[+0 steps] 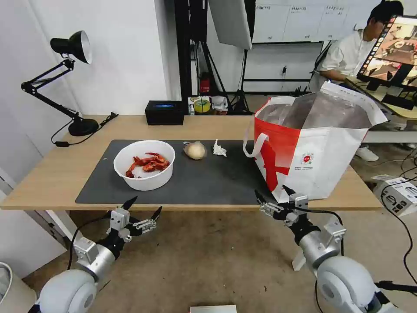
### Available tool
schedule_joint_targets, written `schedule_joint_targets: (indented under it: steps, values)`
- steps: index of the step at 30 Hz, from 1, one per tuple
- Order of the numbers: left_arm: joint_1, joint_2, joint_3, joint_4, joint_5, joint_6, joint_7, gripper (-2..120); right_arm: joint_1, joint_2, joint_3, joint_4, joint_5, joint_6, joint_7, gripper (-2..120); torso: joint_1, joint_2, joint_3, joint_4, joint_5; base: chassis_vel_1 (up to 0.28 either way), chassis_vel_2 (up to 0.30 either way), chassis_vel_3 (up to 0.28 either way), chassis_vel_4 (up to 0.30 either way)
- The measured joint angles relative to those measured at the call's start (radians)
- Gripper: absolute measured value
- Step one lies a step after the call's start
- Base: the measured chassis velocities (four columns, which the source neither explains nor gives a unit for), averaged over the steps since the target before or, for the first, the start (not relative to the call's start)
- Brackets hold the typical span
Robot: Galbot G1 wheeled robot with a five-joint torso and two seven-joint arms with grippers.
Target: Pick up the trash from the table and place it into the takeout bag.
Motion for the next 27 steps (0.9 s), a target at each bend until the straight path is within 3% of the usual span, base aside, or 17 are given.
schedule_joint_targets:
  steps: [13, 27]
  values:
    - [0.018, -0.006, -0.013, 0.002, 0.014, 0.031, -0.093, 100, -0.061, 0.001, 0.011, 0.027, 0.001, -0.026, 0.04, 100, 0.0, 0.0, 0.0, 0.0001, 0.0, 0.0, 0.0, 0.0, 0.0]
    - [0.03, -0.013, -0.022, -0.005, 0.006, 0.043, -0.105, 100, -0.076, 0.027, 0.002, 0.028, -0.012, -0.037, 0.042, 100, 0.0, 0.0, 0.0, 0.0001, 0.0, 0.0, 0.0, 0.0, 0.0]
